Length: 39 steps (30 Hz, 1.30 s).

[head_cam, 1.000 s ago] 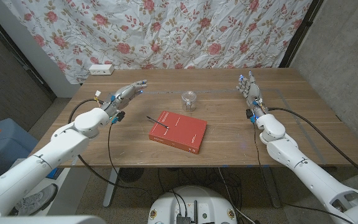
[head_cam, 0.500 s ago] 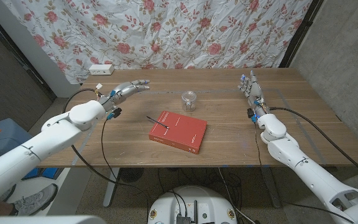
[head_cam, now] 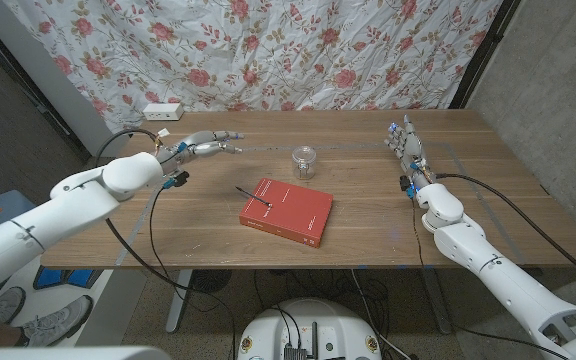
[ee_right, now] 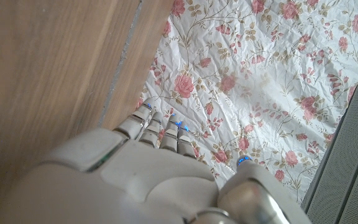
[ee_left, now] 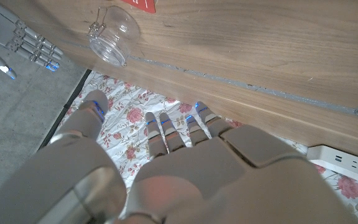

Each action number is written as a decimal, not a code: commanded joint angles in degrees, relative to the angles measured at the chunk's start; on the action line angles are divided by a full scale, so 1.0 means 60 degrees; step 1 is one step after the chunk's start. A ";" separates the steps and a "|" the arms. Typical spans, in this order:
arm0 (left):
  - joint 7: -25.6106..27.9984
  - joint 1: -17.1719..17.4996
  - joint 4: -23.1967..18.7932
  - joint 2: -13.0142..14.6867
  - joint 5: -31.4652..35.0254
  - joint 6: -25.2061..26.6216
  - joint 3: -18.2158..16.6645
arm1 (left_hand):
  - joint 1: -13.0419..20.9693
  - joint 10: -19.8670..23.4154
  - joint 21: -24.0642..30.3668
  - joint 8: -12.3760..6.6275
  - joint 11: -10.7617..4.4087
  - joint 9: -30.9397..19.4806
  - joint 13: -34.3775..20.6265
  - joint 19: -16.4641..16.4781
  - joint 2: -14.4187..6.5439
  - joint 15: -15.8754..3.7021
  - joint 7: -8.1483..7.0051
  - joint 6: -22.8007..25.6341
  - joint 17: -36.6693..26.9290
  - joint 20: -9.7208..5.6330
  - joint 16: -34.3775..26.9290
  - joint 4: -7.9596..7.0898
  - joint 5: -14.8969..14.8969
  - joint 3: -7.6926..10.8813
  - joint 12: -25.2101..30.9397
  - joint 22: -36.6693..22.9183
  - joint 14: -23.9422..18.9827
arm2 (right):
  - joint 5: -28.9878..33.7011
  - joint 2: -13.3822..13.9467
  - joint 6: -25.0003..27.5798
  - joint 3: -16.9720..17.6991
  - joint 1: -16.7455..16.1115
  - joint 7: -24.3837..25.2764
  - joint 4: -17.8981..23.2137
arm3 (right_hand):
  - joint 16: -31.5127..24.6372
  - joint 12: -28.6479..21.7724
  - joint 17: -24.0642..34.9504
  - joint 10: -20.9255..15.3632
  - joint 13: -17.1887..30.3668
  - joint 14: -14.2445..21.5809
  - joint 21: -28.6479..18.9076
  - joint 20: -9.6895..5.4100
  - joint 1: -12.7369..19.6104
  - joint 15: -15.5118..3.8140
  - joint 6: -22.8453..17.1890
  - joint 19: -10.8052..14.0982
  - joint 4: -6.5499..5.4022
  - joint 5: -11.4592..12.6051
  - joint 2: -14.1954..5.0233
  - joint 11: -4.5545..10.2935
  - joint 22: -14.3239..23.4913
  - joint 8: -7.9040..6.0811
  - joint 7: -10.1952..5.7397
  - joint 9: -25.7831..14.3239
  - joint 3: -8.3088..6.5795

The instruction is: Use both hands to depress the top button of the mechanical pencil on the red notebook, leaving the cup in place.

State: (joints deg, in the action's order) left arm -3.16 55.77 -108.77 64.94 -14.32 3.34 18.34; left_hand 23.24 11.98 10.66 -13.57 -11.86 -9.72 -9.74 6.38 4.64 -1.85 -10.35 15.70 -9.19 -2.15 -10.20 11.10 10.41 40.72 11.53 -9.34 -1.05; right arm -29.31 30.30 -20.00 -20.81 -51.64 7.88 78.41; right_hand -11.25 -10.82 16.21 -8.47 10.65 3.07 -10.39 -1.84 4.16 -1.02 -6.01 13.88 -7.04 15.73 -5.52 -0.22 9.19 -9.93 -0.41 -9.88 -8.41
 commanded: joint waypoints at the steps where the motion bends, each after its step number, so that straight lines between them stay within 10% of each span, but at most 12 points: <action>1: -0.0720 -0.0117 -0.0852 0.1032 0.1208 0.0717 -0.0028 | 0.0190 0.0102 0.0028 -0.0067 -0.0019 -0.0051 -0.0042 0.0106 0.0039 -0.1289 -0.0052 0.0138 -0.0057 -0.1370 0.0003 -0.0016 0.0004 -0.0069 -0.0036 -0.0025 -0.0078 | -0.0044 -0.0039 0.0089 0.0063 -0.0198 0.0207 0.0151 | -0.0036 0.0011 -0.0009 -0.0017 0.0014 0.0066 -0.0009 -0.0007 -0.0133 0.0011 -0.0043 0.0028 -0.0065 0.0048 -0.0064 -0.0031 0.0048 -0.0051 0.0075 -0.0017 -0.0022; 39: -0.4179 -0.2466 -0.1437 0.0989 0.5862 0.0741 0.1552 | 0.2140 0.0387 -0.0072 0.0029 -0.0111 -0.0068 -0.0049 0.0119 0.0662 -0.1376 -0.0299 0.0513 -0.0061 -0.1252 0.0052 -0.0067 0.0030 -0.0362 -0.0185 -0.0024 -0.0077 | -0.0146 -0.0064 0.0420 0.0143 -0.0289 0.0522 0.0194 | -0.0083 -0.0069 -0.0149 -0.0269 -0.0019 0.0177 -0.0047 0.0009 -0.0176 -0.0027 -0.0236 0.0114 -0.0071 0.0088 -0.0115 0.0009 0.0049 -0.0136 0.0067 -0.0016 -0.0083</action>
State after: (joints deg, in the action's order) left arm -23.03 44.27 -117.50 72.34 12.57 9.42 25.12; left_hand 35.12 14.01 10.28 -13.52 -12.48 -10.02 -9.73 7.47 8.78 -2.05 -12.07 18.85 -9.47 -2.24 -9.93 10.70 10.41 38.89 10.58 -9.35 -2.03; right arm -29.78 29.72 -18.37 -20.08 -53.34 10.84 79.31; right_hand -11.29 -10.81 15.42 -8.99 10.39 3.61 -10.39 -1.84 3.70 -0.91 -6.86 13.89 -7.28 15.73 -5.06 -0.67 9.19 -10.41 -0.01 -9.88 -8.64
